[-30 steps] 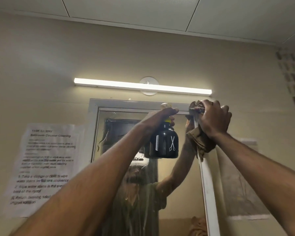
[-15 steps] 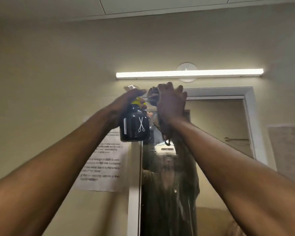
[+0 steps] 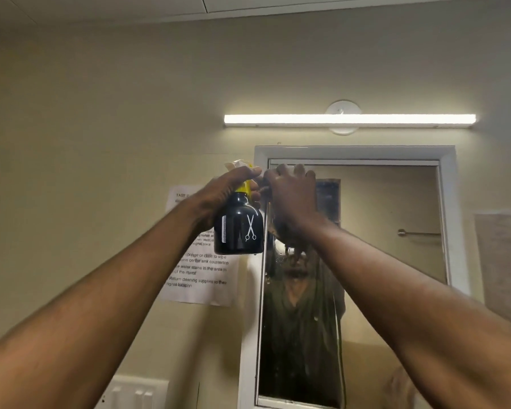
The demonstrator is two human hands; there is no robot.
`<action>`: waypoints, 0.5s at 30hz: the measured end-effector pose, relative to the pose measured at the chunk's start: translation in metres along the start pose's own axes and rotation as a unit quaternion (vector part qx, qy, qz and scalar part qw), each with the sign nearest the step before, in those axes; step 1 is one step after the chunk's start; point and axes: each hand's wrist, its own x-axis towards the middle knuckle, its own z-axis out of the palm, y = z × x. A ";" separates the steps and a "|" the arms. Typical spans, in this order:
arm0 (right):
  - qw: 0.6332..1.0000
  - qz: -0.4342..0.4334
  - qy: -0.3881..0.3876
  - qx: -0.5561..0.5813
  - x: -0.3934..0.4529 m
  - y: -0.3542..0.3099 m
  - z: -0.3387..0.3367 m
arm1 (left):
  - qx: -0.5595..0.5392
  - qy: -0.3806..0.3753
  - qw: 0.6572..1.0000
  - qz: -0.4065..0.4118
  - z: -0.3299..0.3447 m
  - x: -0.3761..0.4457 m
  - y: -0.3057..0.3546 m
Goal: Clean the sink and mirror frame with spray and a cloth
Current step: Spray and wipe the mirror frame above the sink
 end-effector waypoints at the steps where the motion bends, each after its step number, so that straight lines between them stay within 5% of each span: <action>1: 1.000 -0.022 0.008 -0.015 -0.009 -0.001 0.001 | -0.002 -0.001 1.000 -0.003 0.000 -0.002 -0.002; 9: 0.977 -0.209 -0.047 0.013 -0.079 -0.014 0.002 | -0.034 0.031 0.998 -0.030 -0.009 -0.034 -0.011; 15: 0.980 0.046 -0.075 0.180 -0.096 -0.012 -0.025 | 0.011 0.029 0.999 -0.007 0.003 -0.055 -0.032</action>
